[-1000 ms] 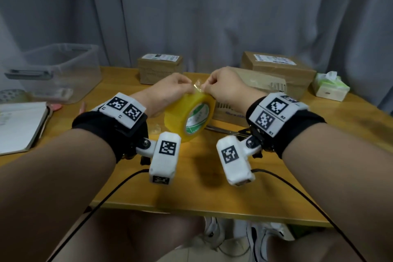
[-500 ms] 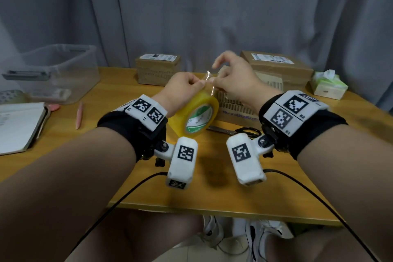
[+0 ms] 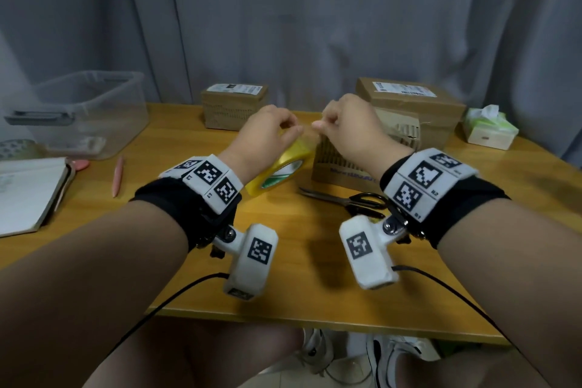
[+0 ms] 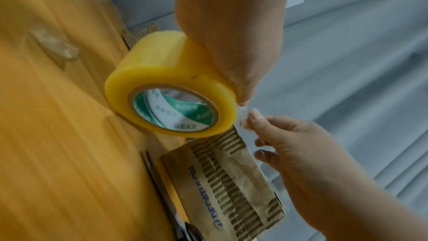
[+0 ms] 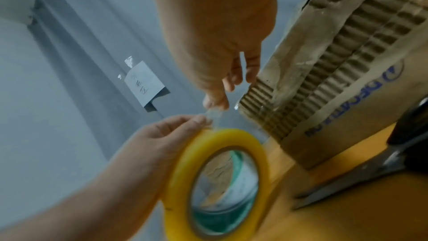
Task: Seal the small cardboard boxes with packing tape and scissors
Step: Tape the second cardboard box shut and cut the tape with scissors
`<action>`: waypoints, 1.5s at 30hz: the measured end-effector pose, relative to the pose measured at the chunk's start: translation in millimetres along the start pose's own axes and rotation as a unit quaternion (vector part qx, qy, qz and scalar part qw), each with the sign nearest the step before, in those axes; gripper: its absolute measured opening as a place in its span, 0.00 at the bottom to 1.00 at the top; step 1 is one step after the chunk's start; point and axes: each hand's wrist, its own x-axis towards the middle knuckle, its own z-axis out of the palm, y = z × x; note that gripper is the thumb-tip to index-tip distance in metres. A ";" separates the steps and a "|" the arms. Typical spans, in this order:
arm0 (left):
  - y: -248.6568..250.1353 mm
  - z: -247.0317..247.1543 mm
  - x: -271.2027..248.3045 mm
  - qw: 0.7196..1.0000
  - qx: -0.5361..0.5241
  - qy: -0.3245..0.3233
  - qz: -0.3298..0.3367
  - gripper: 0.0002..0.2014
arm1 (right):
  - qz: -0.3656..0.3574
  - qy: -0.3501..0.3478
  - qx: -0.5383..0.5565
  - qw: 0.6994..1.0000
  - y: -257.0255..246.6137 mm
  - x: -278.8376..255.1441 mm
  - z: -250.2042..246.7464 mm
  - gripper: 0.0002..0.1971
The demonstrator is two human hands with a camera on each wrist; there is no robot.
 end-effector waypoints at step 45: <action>83.6 53.8 65.4 0.972 -0.097 -0.207 0.061 0.11 | 0.051 0.063 0.095 0.992 78.3 -31.1 -71.1 0.09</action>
